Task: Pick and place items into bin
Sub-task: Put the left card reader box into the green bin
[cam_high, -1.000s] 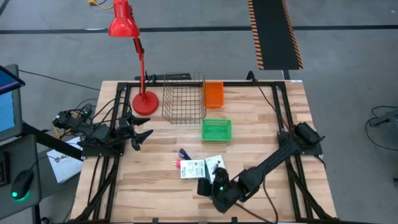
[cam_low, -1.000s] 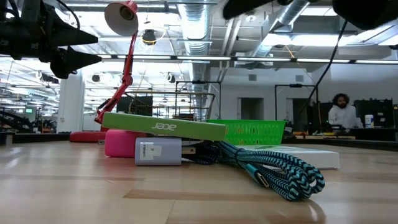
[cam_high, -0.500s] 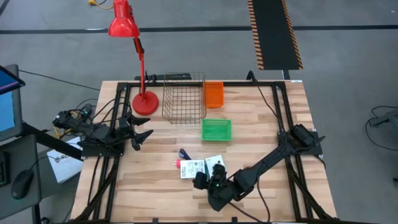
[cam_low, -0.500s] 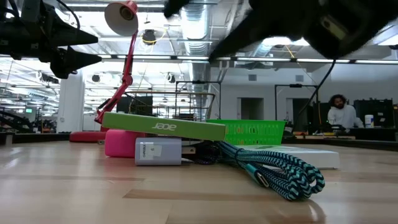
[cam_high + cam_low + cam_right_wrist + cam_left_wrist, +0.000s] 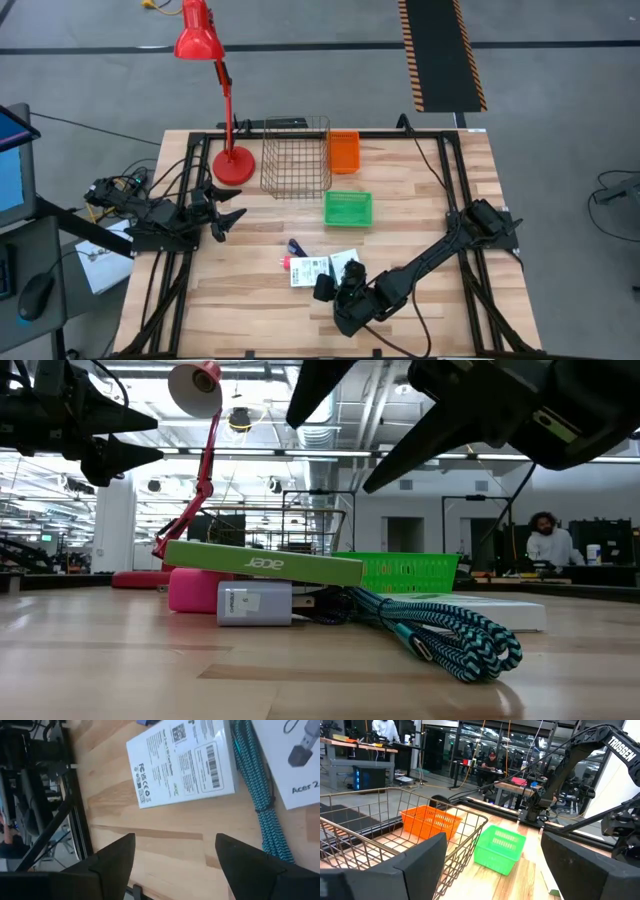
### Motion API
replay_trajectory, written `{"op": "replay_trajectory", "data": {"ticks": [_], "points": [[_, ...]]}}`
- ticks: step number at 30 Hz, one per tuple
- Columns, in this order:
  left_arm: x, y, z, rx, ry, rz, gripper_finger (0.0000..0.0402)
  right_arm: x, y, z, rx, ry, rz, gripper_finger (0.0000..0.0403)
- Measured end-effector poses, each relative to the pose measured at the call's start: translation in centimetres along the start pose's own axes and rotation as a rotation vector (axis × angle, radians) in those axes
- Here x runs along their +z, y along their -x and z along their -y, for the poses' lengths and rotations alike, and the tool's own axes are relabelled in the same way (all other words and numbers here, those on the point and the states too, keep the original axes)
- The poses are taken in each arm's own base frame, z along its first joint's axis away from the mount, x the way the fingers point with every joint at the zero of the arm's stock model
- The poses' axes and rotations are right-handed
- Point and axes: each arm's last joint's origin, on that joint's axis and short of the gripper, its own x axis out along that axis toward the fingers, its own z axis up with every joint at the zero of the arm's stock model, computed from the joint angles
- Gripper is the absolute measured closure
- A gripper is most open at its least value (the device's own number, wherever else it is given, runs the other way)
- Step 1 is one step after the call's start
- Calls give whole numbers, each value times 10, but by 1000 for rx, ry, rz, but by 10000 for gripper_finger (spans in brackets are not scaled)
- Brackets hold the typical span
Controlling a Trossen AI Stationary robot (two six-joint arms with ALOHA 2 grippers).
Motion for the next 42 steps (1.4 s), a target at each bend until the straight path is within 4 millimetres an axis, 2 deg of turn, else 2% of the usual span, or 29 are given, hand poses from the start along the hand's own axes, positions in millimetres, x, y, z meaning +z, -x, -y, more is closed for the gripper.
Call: {"op": "replay_trajectory", "data": {"ticks": [5, 9, 14, 20, 25, 28, 32, 37, 42], "points": [[0, 0, 0, 0, 0, 0, 88, -2, 2, 1, 41, 8, 42, 133], [0, 0, 0, 0, 0, 0, 88, -12, 14, 2, 124, 78, 63, 133], [0, 0, 0, 0, 0, 0, 88, -15, 64, -9, 229, 203, 55, 133], [0, 0, 0, 0, 0, 0, 88, 13, 130, -7, 199, 413, 135, 133], [0, 0, 0, 0, 0, 0, 88, 36, 170, 14, 88, 564, 202, 133], [0, 0, 0, 0, 0, 0, 88, 38, 185, 29, 44, 627, 213, 133], [0, 0, 0, 0, 0, 0, 88, 22, 179, 62, 80, 653, 155, 133], [0, 0, 0, 0, 0, 0, 88, -2, 146, 109, 299, 516, 15, 133], [0, 0, 0, 0, 0, 0, 88, -7, 116, 125, 506, 437, -5, 133]]}}
